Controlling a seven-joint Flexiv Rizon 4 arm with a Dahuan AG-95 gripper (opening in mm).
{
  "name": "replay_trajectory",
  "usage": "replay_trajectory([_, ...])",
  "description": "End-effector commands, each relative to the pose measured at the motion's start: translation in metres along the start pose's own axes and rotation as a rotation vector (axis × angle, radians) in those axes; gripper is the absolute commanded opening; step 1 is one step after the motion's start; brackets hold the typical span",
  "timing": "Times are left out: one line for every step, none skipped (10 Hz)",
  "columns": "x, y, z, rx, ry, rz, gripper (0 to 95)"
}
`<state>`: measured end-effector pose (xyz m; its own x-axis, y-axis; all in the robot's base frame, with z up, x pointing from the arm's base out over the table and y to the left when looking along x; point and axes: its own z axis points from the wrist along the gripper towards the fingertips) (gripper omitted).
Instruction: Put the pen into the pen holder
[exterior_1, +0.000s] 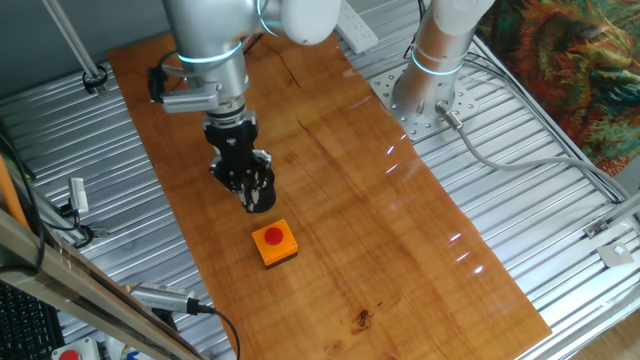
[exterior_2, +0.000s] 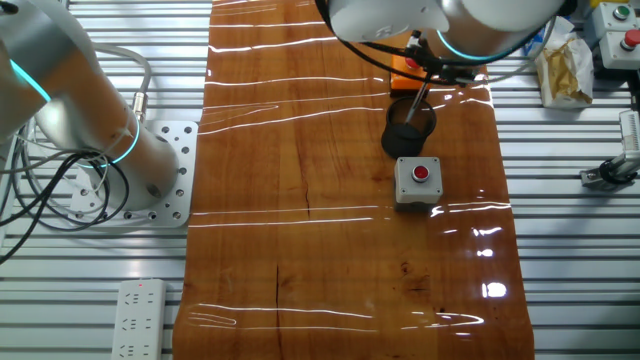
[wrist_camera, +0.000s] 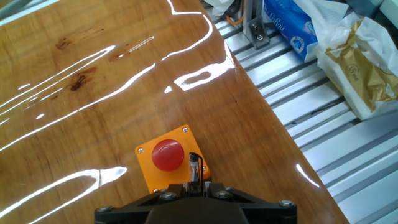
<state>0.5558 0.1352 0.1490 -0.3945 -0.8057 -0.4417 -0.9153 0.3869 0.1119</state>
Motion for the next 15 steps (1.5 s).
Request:
replay_trajectory([-0.002, 0.0002, -0.0012, -0.033, -0.085, -0.021, 0.0])
replay_trajectory([-0.0021, 0.0003, -0.0014, -0.036, -0.105, -0.028, 0.0])
replay_trajectory([-0.0021, 0.0003, -0.0014, -0.038, -0.111, -0.037, 0.0])
replay_trajectory([-0.0022, 0.0004, -0.0017, -0.041, -0.117, -0.058, 0.0])
replay_trajectory([-0.0024, 0.0006, -0.0023, -0.044, -0.122, -0.068, 0.0])
replay_trajectory([-0.0029, 0.001, -0.0034, -0.048, -0.134, -0.08, 0.0])
replay_trajectory([-0.0033, 0.0014, -0.0044, -0.053, -0.147, -0.083, 0.0])
replay_trajectory([-0.0036, 0.0016, -0.005, -0.054, -0.15, -0.082, 0.0])
replay_trajectory([-0.0036, 0.0017, -0.0052, -0.055, -0.151, -0.086, 0.0])
replay_trajectory([-0.0036, 0.0017, -0.0052, -0.057, -0.158, -0.094, 0.0])
replay_trajectory([-0.0036, 0.0017, -0.0052, -0.058, -0.163, -0.094, 0.0])
replay_trajectory([-0.0036, 0.0017, -0.0052, -0.058, -0.162, -0.094, 0.0])
replay_trajectory([-0.0036, 0.0017, -0.0052, -0.06, -0.165, -0.1, 0.0])
replay_trajectory([-0.0036, 0.0017, -0.0052, -0.061, -0.167, -0.101, 0.0])
replay_trajectory([-0.0035, 0.0017, -0.0052, -0.065, -0.169, -0.108, 0.0])
